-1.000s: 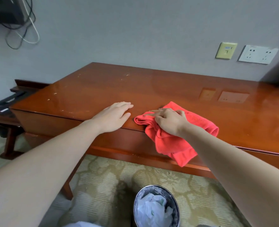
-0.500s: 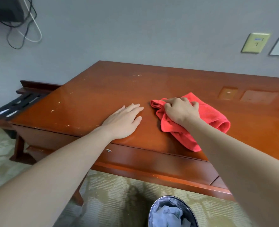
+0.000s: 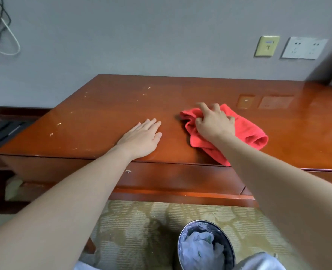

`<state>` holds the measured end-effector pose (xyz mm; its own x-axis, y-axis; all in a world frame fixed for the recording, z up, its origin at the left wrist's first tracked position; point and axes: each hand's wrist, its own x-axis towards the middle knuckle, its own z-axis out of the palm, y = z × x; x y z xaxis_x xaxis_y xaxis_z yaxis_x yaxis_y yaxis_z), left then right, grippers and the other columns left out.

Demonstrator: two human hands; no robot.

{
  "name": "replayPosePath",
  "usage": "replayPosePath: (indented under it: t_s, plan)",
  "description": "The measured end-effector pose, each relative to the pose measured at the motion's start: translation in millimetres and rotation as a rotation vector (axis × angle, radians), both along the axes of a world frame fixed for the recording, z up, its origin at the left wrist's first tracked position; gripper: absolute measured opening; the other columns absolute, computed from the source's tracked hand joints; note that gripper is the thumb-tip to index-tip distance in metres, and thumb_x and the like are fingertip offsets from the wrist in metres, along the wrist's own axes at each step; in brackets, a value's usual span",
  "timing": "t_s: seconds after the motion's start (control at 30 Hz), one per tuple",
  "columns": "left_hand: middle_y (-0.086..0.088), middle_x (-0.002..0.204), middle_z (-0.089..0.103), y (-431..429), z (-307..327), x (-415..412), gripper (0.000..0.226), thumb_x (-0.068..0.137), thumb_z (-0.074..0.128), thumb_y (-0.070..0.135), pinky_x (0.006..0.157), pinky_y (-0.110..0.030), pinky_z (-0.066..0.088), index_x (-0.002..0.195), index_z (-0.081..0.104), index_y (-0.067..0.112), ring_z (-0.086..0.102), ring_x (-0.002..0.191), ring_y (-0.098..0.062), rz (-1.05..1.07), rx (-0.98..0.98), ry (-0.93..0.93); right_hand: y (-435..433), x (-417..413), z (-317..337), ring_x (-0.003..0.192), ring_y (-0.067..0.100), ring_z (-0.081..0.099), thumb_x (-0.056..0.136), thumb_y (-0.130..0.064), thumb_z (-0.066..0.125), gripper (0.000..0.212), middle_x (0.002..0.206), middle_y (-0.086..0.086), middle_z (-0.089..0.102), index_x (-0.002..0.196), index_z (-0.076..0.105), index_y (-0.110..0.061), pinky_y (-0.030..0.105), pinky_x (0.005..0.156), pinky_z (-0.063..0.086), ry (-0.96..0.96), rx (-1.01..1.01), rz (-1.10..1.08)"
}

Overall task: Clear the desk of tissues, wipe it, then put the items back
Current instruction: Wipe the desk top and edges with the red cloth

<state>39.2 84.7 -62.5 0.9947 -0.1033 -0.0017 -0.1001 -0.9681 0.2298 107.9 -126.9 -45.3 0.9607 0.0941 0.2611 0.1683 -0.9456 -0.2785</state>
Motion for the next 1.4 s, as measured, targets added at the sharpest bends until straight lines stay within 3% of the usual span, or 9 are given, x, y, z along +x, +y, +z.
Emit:
replayPosePath:
  t_s: [0.1,0.27,0.43,0.57,0.77,0.93,1.17,1.27,1.4]
  plan:
    - [0.008,0.165,0.003,0.6,1.0,-1.8,0.053,0.108,0.019,0.037,0.119,-0.025,-0.001,0.158,0.012,0.023,-0.001,0.151,-0.008,-0.022,-0.005,-0.008,16.6,-21.7,-0.9,0.120,0.030,0.052,0.089,-0.034,0.045,0.037,0.127,0.008,0.055,0.121,0.051,-0.018,0.046,0.100,0.032,-0.040,-0.018,0.014]
    - [0.008,0.165,0.002,4.3,-0.3,1.4,0.055,0.107,0.019,0.040,0.121,-0.025,-0.001,0.158,0.011,0.023,-0.001,0.151,-0.006,-0.038,-0.024,0.020,-5.7,-52.7,3.1,0.133,0.009,0.043,0.085,-0.050,0.035,0.052,0.140,-0.015,0.053,0.135,0.048,-0.044,0.042,0.111,0.018,0.003,-0.118,0.481]
    - [0.010,0.165,-0.003,7.5,-1.1,1.5,0.055,0.107,0.018,0.038,0.119,-0.025,-0.003,0.159,0.006,0.022,-0.004,0.150,-0.005,-0.042,-0.002,0.041,-18.9,-6.6,2.5,0.149,0.014,0.014,0.096,-0.049,0.031,0.047,0.153,-0.016,0.036,0.143,0.034,-0.049,0.065,0.113,-0.001,0.124,-0.166,0.142]
    - [0.008,0.165,-0.006,9.1,-1.3,7.5,0.056,0.107,0.016,0.039,0.121,-0.026,-0.003,0.159,0.002,0.021,-0.007,0.150,-0.006,-0.084,0.030,0.075,15.9,-2.8,-1.0,0.144,0.026,0.027,0.091,-0.049,0.033,0.049,0.145,-0.008,0.049,0.139,0.041,-0.048,0.065,0.110,0.007,0.088,-0.075,0.025]
    - [0.010,0.161,0.020,23.5,18.7,16.1,0.049,0.105,0.038,0.033,0.121,-0.036,0.019,0.153,0.029,0.030,0.020,0.147,-0.013,-0.098,-0.081,0.087,-35.6,-3.2,3.6,0.136,0.009,0.042,0.068,-0.059,0.039,0.064,0.137,-0.010,0.058,0.125,0.062,-0.042,0.044,0.115,0.027,0.078,0.033,0.568]
    - [0.007,0.147,0.034,20.8,21.2,28.4,0.038,0.102,0.044,0.031,0.113,-0.039,0.031,0.141,0.044,0.028,0.032,0.136,-0.014,-0.091,-0.074,0.003,-31.8,25.9,1.9,0.141,0.010,0.032,0.086,-0.056,0.037,0.053,0.146,-0.014,0.047,0.137,0.047,-0.046,0.044,0.115,0.015,0.072,-0.101,0.327]
    - [0.005,0.147,0.030,20.5,18.7,65.0,0.039,0.102,0.041,0.037,0.114,-0.043,0.027,0.141,0.040,0.032,0.028,0.139,-0.019,-0.049,-0.059,-0.014,-10.3,60.8,-1.1,0.142,0.017,0.031,0.096,-0.048,0.033,0.044,0.143,-0.008,0.050,0.138,0.046,-0.042,0.054,0.114,0.012,0.059,-0.090,0.116]
    - [0.007,0.156,0.019,28.3,16.9,80.4,0.044,0.104,0.033,0.038,0.120,-0.041,0.014,0.147,0.031,0.031,0.016,0.148,-0.022,-0.071,-0.022,0.029,2.2,83.1,-3.3,0.140,0.021,0.032,0.094,-0.048,0.032,0.040,0.136,-0.004,0.055,0.129,0.051,-0.042,0.059,0.110,0.013,0.069,-0.070,0.029]
    - [0.006,0.165,-0.006,38.4,6.3,87.5,0.060,0.105,0.017,0.048,0.122,-0.034,-0.009,0.158,0.004,0.023,-0.011,0.150,-0.007,-0.131,0.086,0.075,23.8,106.7,2.2,0.138,0.026,0.033,0.093,-0.044,0.033,0.037,0.132,0.002,0.057,0.123,0.054,-0.038,0.060,0.108,0.013,0.096,-0.044,-0.070]
